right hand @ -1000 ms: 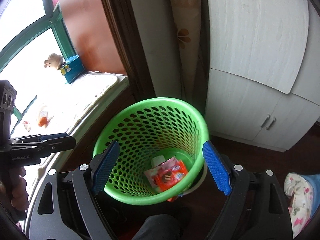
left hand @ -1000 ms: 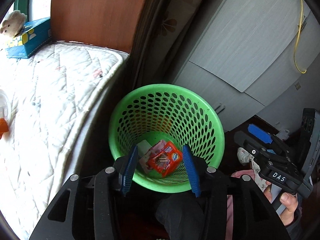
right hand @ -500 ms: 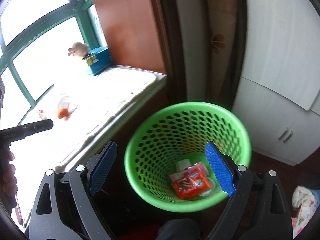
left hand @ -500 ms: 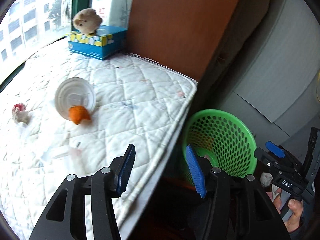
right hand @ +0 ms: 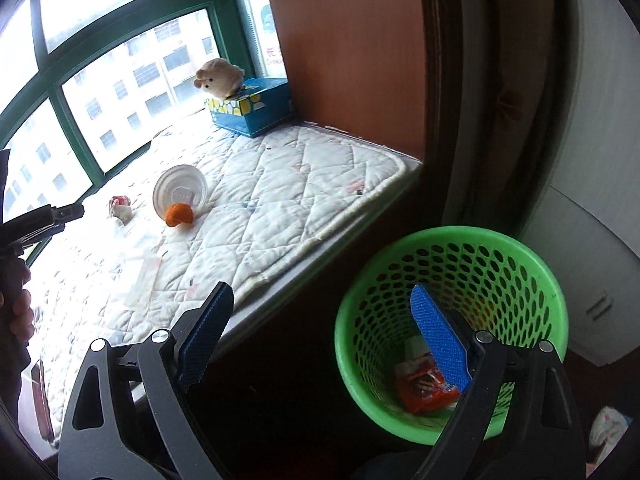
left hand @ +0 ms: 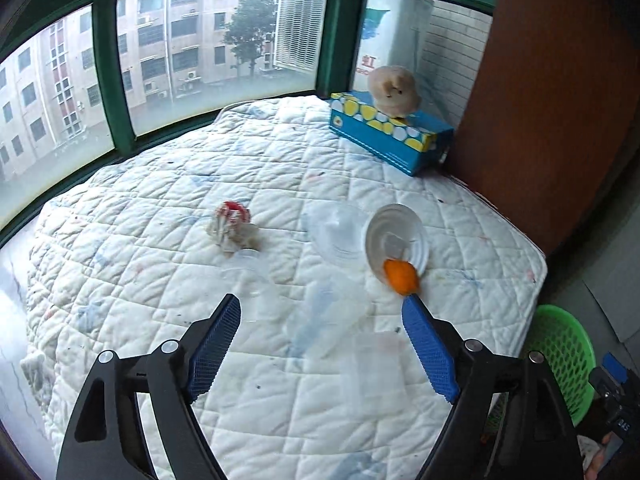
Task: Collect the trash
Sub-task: 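Move the right tool back to the mattress toward the orange lid tab, then close the right tool on the orange lid tab and lift it, then release the orange tab into the basket while the left tool carries the clear cup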
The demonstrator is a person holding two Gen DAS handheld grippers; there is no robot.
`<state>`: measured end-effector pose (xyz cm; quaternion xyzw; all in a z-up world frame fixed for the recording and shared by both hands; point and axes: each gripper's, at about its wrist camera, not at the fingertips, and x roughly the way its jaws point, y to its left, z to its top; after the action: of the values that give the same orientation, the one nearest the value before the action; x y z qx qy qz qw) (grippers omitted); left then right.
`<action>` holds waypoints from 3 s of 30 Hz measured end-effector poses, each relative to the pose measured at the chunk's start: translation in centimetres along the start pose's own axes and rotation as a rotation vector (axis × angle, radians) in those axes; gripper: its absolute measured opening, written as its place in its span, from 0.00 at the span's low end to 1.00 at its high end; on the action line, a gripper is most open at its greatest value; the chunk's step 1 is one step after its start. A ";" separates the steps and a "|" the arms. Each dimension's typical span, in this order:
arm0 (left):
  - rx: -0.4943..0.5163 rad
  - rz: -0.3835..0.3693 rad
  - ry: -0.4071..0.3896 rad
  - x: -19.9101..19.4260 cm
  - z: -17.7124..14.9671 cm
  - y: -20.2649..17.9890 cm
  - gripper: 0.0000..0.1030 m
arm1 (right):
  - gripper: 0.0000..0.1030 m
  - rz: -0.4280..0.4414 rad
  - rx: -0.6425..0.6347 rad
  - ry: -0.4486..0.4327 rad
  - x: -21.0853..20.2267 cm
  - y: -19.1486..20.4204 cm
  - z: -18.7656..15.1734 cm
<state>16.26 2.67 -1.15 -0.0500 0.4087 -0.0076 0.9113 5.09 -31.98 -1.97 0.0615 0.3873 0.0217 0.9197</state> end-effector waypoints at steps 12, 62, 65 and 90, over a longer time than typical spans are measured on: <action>-0.052 0.095 0.080 6.1 0.7 4.5 0.83 | 0.87 0.071 -0.056 0.042 3.6 5.3 1.9; -0.072 -0.099 0.096 5.6 1.6 7.7 0.54 | 0.33 0.194 -0.165 0.203 19.1 17.4 6.6; -0.066 -0.102 0.094 5.4 1.6 7.3 0.54 | 0.32 0.190 -0.169 0.186 18.2 17.1 6.7; 0.074 -0.223 0.072 1.1 -0.5 -2.7 0.54 | 0.32 0.113 -0.118 0.073 8.2 10.0 4.2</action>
<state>16.71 -0.07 -2.04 -0.0610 0.4323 -0.1260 0.8908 13.92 -21.77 -3.61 0.0280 0.4143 0.0987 0.9044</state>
